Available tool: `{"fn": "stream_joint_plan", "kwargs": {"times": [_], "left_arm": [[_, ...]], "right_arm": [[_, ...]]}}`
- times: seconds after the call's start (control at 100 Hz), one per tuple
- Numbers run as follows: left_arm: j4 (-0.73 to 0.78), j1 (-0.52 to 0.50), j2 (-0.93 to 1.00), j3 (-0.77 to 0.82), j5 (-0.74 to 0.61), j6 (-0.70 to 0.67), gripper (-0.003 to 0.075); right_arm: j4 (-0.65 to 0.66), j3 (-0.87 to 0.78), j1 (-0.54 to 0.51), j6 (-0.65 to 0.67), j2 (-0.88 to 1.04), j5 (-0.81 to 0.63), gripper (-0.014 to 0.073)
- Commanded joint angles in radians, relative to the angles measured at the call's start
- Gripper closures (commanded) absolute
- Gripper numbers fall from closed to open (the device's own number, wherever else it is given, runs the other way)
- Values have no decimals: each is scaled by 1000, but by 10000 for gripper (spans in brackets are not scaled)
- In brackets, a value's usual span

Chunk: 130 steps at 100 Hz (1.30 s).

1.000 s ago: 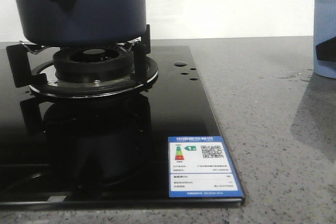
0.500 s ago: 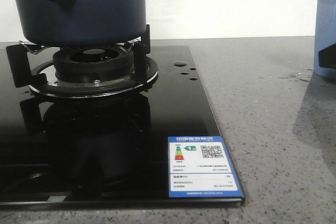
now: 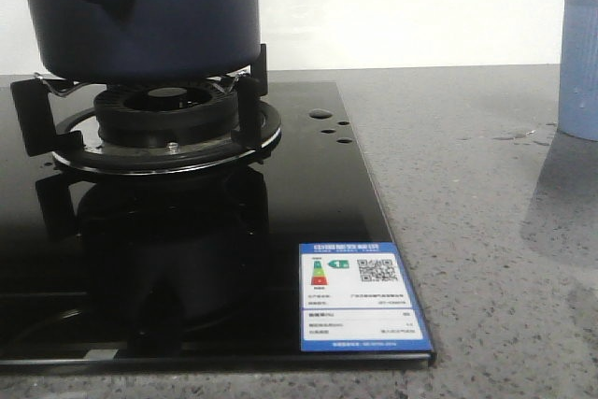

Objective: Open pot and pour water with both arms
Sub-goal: 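Lower the cup onto the counter and open the right gripper, then lower the held lid back onto the pot with the left gripper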

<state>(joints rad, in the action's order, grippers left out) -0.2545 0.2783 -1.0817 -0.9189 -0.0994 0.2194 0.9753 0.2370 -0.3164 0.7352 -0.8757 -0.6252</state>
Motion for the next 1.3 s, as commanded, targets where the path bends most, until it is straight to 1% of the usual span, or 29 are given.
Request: {"fn": "stream_joint_plan", "kwargs": {"times": [0.0, 0.09, 0.2, 0.29, 0.45, 0.87, 1.29], "left_arm": [[3, 42, 15, -38, -128, -5, 351], [3, 84, -4, -38, -131, -5, 351], [3, 134, -33, -38, -138, -5, 351], [3, 170, -55, -38, -156, -5, 351], [3, 219, -98, -38, -186, -5, 351], [3, 228, -141, -38, -189, -5, 351], [3, 229, -167, -38, -140, -5, 351]], "right_arm": [[-17, 10, -7, 7, 64, -37, -65], [-17, -4, -7, 9, 104, -37, -65], [-17, -14, -7, 54, 119, -37, -66], [7, -16, -7, 78, 119, -37, -65], [9, -16, -7, 78, 119, -37, -65], [9, -16, -7, 78, 119, -37, -65], [9, -16, -7, 78, 119, -37, -65]]}}
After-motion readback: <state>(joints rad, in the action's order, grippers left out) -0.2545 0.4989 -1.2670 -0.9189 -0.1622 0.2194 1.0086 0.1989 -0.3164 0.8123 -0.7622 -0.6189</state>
